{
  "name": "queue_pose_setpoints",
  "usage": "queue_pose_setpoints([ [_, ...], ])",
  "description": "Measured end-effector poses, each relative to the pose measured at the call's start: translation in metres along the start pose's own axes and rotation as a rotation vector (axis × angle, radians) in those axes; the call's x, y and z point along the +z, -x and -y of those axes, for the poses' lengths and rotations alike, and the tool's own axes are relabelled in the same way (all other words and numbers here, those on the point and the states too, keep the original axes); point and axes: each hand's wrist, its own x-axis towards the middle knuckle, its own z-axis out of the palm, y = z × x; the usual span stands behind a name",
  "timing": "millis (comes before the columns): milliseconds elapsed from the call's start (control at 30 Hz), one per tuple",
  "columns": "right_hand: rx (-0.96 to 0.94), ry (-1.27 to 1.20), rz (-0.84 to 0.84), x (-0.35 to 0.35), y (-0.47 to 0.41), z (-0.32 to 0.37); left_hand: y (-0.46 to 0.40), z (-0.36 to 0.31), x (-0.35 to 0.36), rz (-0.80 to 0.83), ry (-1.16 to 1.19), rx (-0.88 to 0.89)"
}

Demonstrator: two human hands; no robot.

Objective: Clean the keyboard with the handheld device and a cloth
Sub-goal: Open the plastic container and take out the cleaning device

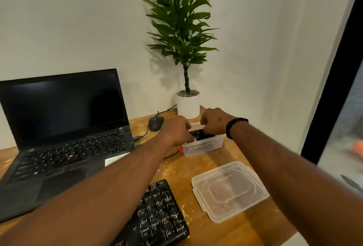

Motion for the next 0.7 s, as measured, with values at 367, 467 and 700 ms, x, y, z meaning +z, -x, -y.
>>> queue_pose_setpoints([
  [367,-0.078,0.029,0.081,-0.008,-0.011,0.002,0.004,0.009,-0.004,-0.106,0.172,0.044],
  [467,-0.144,-0.026,0.015,-0.020,0.000,0.013,0.017,0.007,-0.030,-0.181,0.214,0.084],
  [700,-0.376,-0.488,-0.106,-0.047,0.063,0.087,0.122,0.020,-0.124,-0.309,0.531,0.152],
])
